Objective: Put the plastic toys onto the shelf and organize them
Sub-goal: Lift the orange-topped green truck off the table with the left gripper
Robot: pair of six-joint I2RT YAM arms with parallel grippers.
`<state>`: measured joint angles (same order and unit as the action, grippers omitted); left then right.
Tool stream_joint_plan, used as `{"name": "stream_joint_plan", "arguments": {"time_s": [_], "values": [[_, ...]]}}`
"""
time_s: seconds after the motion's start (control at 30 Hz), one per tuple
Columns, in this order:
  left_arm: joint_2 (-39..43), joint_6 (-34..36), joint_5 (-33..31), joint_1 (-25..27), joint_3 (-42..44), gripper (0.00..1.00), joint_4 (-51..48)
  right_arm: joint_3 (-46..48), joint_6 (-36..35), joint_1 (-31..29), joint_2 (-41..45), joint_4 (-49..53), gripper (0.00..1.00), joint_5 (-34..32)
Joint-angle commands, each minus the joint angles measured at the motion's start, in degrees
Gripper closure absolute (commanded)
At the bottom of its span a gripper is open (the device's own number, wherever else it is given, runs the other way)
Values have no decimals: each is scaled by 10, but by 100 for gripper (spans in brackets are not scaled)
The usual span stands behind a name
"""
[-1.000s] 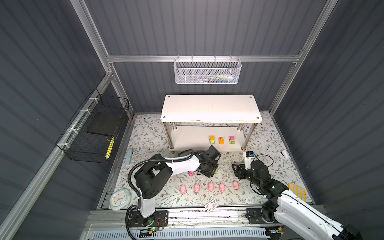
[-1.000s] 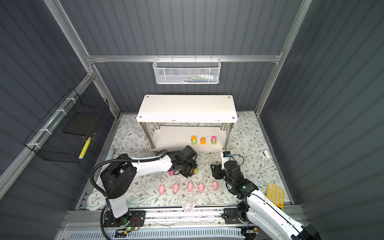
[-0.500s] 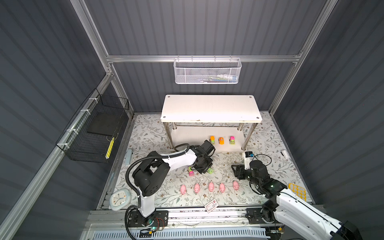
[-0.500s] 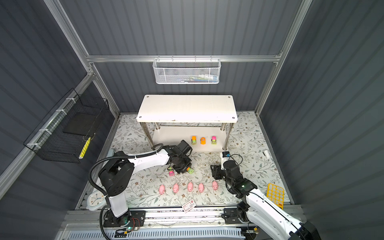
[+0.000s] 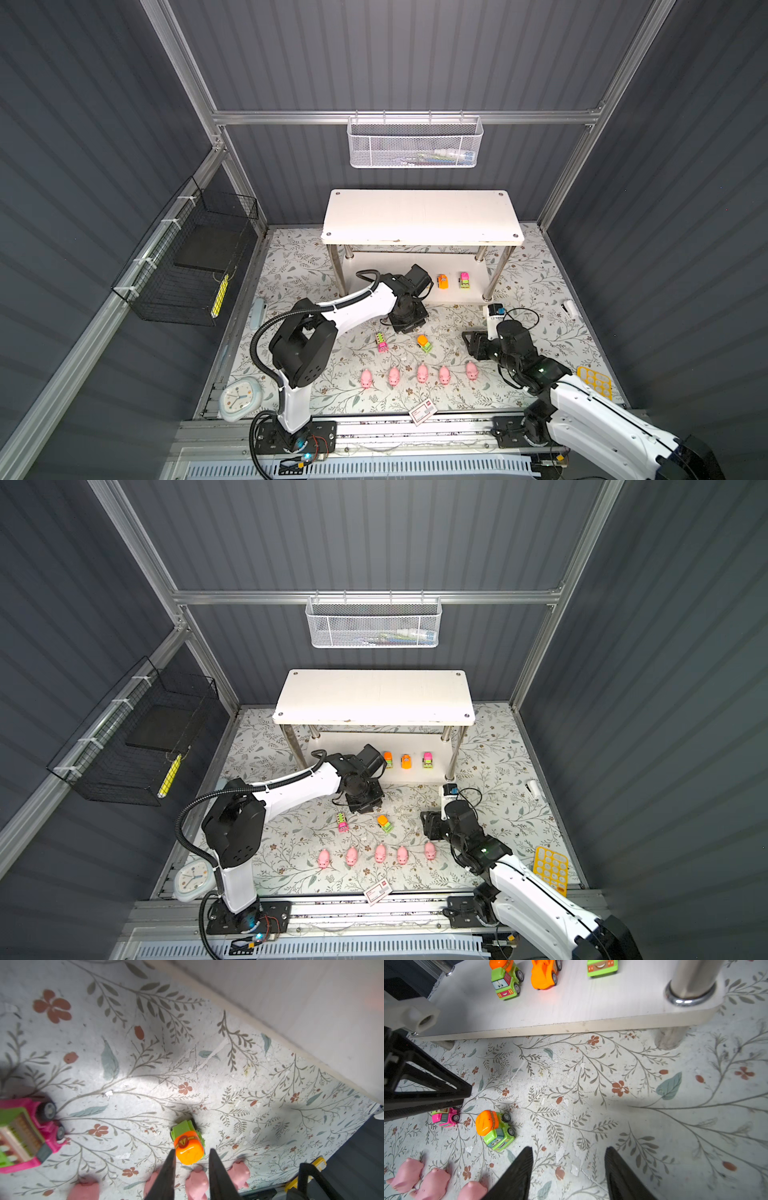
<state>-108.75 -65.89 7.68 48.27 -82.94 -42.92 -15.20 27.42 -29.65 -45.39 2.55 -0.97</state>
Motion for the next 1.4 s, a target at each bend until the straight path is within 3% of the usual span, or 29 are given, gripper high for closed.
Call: {"name": "stream_joint_plan", "arguments": {"time_s": [0.0,0.13,0.3,0.43,1.0,1.37], "values": [[14,35,-18,1,-6,68,-57,-14,-1,2,-6,-10,42,9],[49,-7,-2,11,45,54,-15,-19,-2,3,-20,-15,42,13],[16,20,-34,40,-21,41,-58,-28,-7,3,-39,-20,42,14],[-7,22,-34,56,-35,38,-50,-34,-11,3,-43,-17,41,13],[-54,33,-20,67,-29,36,-53,-36,-16,3,-53,-18,41,7],[-95,57,-36,67,-67,51,-83,-33,-18,4,-55,-20,41,3]]}}
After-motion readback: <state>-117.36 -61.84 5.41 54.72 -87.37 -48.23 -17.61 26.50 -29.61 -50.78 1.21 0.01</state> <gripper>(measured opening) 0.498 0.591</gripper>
